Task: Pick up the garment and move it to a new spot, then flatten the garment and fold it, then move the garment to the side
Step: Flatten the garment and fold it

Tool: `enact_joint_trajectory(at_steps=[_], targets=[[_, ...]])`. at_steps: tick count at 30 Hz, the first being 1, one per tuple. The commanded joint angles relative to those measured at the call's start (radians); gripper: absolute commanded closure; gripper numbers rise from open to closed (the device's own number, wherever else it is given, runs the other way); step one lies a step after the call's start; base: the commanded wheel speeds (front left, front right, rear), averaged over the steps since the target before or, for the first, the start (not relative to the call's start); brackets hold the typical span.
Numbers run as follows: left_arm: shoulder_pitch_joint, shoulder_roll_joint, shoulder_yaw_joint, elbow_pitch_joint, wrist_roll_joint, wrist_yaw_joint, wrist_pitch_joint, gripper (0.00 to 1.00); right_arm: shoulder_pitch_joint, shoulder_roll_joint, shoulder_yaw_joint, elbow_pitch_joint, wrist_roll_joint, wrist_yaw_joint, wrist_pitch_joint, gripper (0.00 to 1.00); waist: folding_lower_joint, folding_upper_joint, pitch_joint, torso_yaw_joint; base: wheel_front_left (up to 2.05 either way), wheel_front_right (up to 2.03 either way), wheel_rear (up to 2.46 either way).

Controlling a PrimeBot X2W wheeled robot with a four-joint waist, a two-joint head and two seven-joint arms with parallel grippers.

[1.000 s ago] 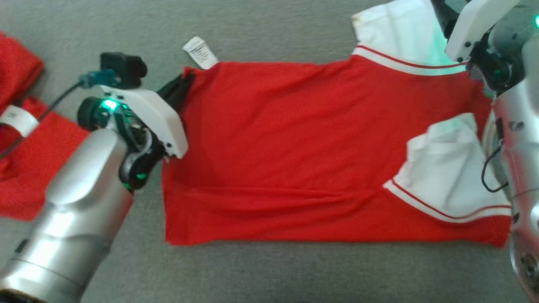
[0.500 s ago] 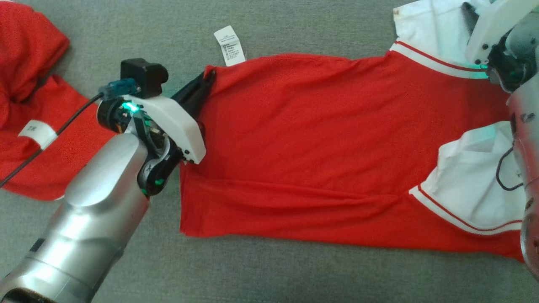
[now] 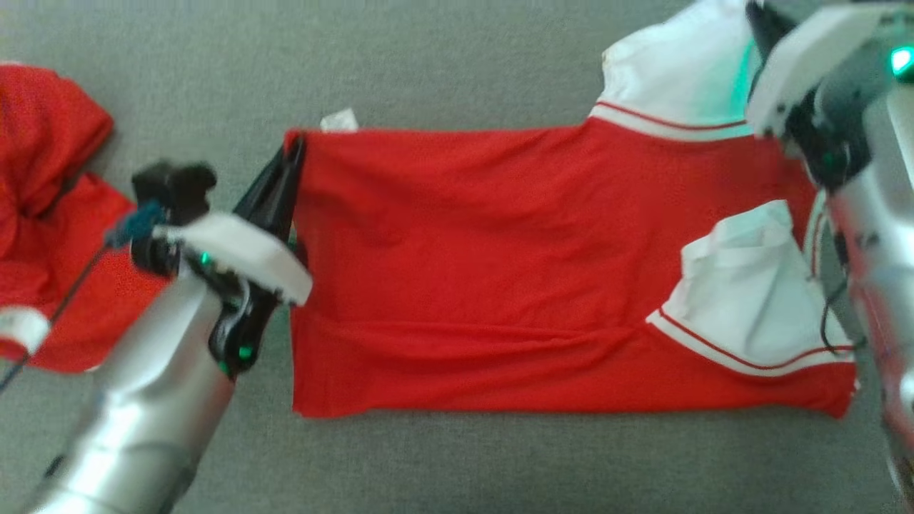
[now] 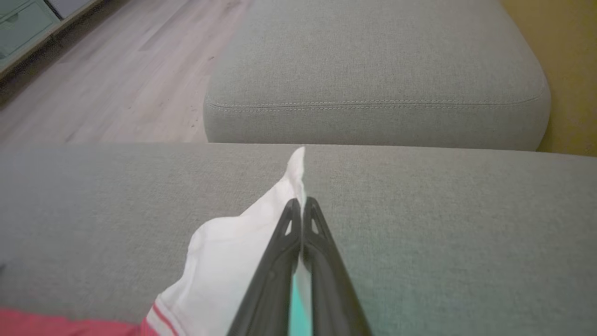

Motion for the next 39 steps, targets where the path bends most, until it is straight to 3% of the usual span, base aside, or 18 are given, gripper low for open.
enact_joint_trajectory(at_steps=[1,6,15,25,32,33,34,35,36,39], targets=[[0.024,0.051,0.052,-0.021,-0.005,0.004,-0.037,1.00,0.057,-0.039,0.046,-0.087,0.065,0.007,0.014,1.00,0.0001,0.0000,-0.051,-0.028,0.00,0.00,0.00],[0.111,0.061,0.041,-0.060,-0.023,0.003,-0.082,1.00,0.196,-0.128,0.098,-0.250,0.194,0.007,0.065,1.00,0.0001,0.0000,-0.099,-0.049,0.00,0.00,0.00],[0.205,0.092,0.041,-0.109,-0.022,0.007,-0.146,1.00,0.386,-0.218,0.064,-0.471,0.267,0.007,0.136,1.00,0.0001,0.0000,-0.134,-0.075,0.00,0.00,0.00],[0.270,0.112,0.027,-0.102,0.016,0.036,-0.170,1.00,0.655,-0.184,-0.098,-0.717,0.232,0.007,0.323,1.00,0.0001,0.0000,-0.158,-0.086,0.00,0.00,0.00],[0.296,0.109,0.034,-0.093,0.033,0.044,-0.185,1.00,0.849,-0.101,-0.237,-0.907,0.144,0.007,0.515,1.00,0.0001,0.0000,-0.165,-0.097,0.00,0.00,0.00],[0.302,0.107,0.037,-0.090,0.031,0.046,-0.186,0.99,0.875,-0.086,-0.248,-0.929,0.135,0.007,0.548,0.87,0.0001,0.0000,-0.166,-0.098,0.00,0.00,0.00],[0.309,0.104,0.042,-0.087,0.027,0.046,-0.187,0.70,0.897,-0.071,-0.260,-0.955,0.126,0.007,0.572,0.00,0.0001,0.0000,-0.167,-0.100,0.00,0.00,0.00],[0.315,0.101,0.045,-0.085,0.025,0.047,-0.188,0.15,0.914,-0.053,-0.280,-0.977,0.114,0.007,0.589,0.00,0.0001,0.0000,-0.168,-0.101,0.00,0.00,0.00],[0.320,0.100,0.048,-0.082,0.025,0.046,-0.189,0.00,0.927,-0.035,-0.294,-0.999,0.102,0.007,0.603,0.00,0.0001,0.0000,-0.169,-0.102,0.00,0.00,0.00],[0.332,0.091,0.066,-0.075,0.027,0.055,-0.192,0.00,0.950,0.004,-0.318,-1.060,0.070,0.007,0.626,0.00,0.0001,0.0000,-0.172,-0.104,0.00,0.00,0.00]])
